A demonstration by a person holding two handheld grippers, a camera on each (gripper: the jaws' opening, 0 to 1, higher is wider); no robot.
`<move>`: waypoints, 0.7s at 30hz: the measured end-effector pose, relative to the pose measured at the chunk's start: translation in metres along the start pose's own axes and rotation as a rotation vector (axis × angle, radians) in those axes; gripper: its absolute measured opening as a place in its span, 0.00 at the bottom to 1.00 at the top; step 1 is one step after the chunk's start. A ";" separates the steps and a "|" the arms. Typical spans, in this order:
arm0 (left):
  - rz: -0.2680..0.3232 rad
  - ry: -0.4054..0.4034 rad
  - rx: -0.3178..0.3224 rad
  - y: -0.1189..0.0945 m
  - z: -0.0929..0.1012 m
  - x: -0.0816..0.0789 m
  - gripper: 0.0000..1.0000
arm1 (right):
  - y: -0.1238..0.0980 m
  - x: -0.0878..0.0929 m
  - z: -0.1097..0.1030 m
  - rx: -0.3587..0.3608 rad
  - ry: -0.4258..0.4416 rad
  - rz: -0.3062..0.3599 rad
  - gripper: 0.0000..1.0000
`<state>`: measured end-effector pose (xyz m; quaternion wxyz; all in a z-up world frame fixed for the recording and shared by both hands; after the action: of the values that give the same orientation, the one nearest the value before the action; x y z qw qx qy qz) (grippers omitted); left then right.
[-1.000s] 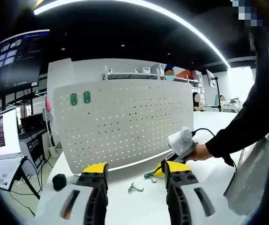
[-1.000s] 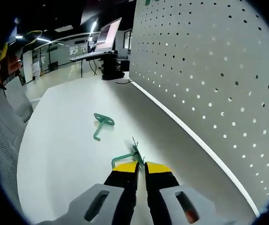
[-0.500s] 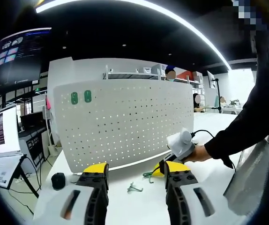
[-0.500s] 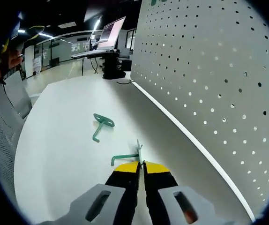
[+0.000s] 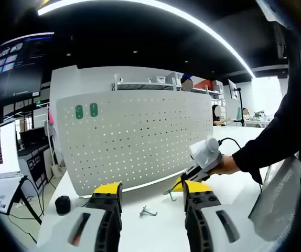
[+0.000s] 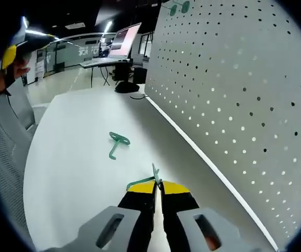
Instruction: Insert the hook assembly into the mounting plate slot until the hook locks in place.
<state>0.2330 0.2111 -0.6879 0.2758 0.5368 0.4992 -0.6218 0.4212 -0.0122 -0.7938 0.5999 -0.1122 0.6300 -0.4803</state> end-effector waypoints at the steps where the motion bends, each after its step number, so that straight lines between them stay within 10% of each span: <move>1: 0.000 0.001 0.002 0.000 0.001 -0.001 0.48 | -0.002 -0.001 -0.001 0.000 0.004 -0.003 0.01; 12: 0.019 0.030 0.039 0.002 0.011 -0.011 0.45 | -0.053 -0.026 -0.024 0.003 0.002 0.035 0.01; 21: 0.043 0.105 0.075 0.005 0.013 -0.020 0.11 | -0.097 -0.047 -0.050 -0.004 -0.014 0.090 0.01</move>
<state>0.2375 0.1938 -0.6713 0.2421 0.5891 0.4778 -0.6050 0.3478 -0.0042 -0.7009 0.6251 -0.0884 0.6311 -0.4508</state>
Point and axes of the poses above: the point that each gripper's makers call its tool centre point, and the gripper's own axes: y roughly forward along the fingers, z roughly to its right, x roughly out of its underside, the point moved 10 cm from there along -y, roughly backward along the fingers, and after that the axes turned 12 degrees about -z, right-handed, at the moved point
